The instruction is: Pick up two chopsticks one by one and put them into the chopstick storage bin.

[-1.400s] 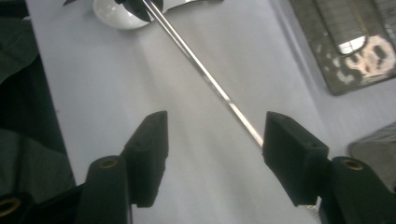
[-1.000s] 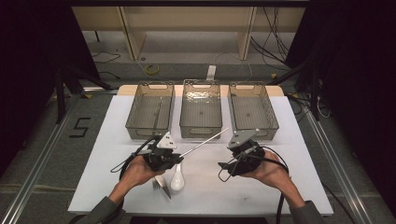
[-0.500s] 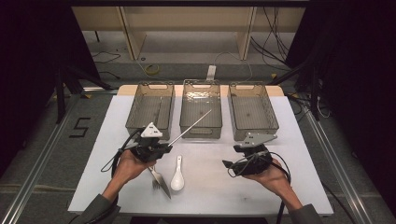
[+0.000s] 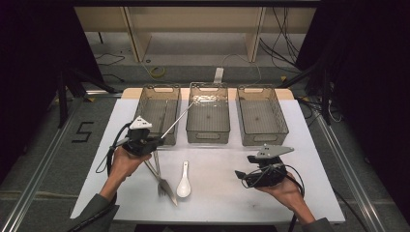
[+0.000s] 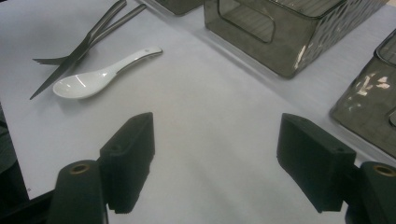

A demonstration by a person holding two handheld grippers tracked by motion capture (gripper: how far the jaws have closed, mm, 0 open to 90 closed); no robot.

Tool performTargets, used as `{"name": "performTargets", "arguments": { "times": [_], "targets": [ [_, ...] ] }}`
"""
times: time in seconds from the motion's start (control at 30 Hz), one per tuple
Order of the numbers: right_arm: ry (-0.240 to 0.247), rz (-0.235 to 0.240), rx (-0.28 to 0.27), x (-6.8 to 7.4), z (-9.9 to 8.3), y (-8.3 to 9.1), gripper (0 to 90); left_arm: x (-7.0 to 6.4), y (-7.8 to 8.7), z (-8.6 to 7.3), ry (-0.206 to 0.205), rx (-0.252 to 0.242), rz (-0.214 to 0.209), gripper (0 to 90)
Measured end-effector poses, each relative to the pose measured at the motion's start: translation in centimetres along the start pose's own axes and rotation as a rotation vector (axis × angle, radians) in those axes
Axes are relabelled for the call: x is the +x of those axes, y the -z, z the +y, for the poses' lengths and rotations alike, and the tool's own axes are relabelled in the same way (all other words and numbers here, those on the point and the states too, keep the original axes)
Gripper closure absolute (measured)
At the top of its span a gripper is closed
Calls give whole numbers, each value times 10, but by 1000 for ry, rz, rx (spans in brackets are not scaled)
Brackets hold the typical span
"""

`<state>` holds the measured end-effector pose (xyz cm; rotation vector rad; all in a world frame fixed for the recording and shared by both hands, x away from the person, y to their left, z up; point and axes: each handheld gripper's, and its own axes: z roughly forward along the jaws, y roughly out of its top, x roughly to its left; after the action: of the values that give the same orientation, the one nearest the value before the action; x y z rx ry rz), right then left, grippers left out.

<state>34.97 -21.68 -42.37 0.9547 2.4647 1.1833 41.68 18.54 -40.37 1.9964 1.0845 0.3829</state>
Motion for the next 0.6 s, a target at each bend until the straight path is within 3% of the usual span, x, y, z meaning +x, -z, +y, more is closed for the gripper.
{"name": "performTargets", "arguments": {
  "times": [0.13,0.6],
  "targets": [
    [-9,-3,-4,0,-3,1,277,10,0,7,27,-7,17,832],
    [-7,0,6,2,-11,3,277,47,-8,25,127,-14,137,831]
  ]
}}
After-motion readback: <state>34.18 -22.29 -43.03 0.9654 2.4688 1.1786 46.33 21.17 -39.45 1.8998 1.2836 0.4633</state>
